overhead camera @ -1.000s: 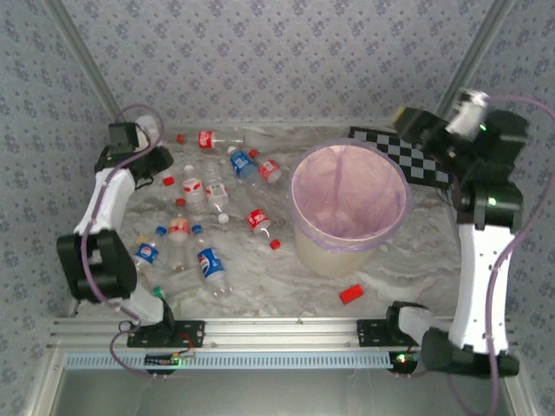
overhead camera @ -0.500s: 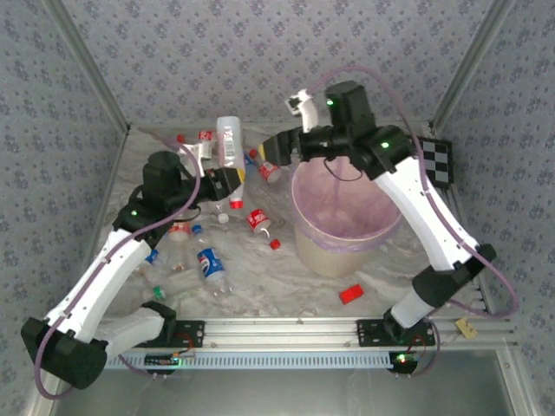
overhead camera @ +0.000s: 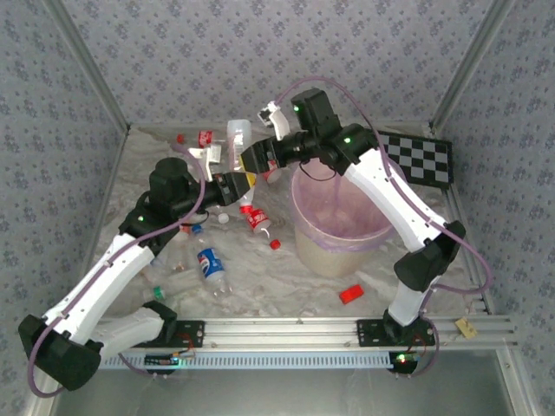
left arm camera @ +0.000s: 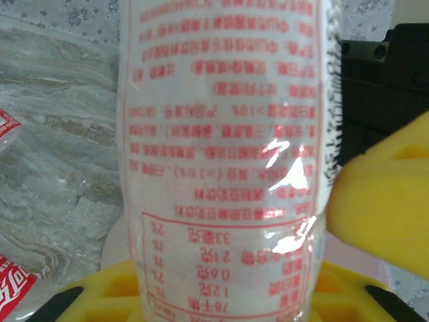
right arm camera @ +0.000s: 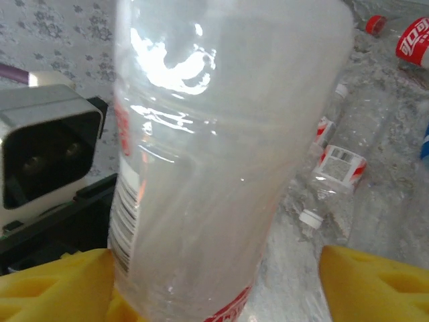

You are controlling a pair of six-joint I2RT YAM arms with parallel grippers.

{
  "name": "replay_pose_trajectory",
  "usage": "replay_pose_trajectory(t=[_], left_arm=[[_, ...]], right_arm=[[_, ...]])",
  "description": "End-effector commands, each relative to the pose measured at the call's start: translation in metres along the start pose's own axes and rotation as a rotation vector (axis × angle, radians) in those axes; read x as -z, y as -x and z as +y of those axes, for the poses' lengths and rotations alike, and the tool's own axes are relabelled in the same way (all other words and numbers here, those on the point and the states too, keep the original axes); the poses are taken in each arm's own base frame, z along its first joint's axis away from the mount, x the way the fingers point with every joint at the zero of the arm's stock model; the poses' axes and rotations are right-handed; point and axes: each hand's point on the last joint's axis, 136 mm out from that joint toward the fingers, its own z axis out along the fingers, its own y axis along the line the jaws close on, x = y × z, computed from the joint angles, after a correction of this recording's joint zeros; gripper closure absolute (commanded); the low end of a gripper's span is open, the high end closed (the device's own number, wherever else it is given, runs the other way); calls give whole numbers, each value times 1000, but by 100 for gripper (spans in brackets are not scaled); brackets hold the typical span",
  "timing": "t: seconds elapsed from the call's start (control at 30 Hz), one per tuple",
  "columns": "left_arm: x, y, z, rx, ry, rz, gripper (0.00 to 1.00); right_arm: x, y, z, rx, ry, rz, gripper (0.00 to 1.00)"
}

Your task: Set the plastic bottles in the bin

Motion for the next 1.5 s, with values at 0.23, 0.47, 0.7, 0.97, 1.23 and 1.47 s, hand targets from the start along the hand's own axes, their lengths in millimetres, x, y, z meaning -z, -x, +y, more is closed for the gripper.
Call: replay_pose_trajectory(t=[0.23, 0.47, 0.7, 0.97, 1.23, 1.47], left_arm=[[-6, 7, -12, -17, -56, -25, 69], [-3, 6, -7, -29, -27, -29, 60], [15, 2, 10, -69, 101, -34, 23], [71, 4, 55, -115, 379, -123, 21], [96, 22, 124, -42, 664, -176, 22], [93, 20, 173, -24, 811, -97, 20]], right_arm=[[0, 12, 15, -6, 93, -47, 27], [5, 18, 10, 1, 65, -75, 43], [32, 39, 9, 45, 1, -154, 45], [113, 59, -5, -6, -189, -259, 50], [206, 16, -36, -65, -515, -248, 57], [227, -63, -76, -127, -792, 25, 60]])
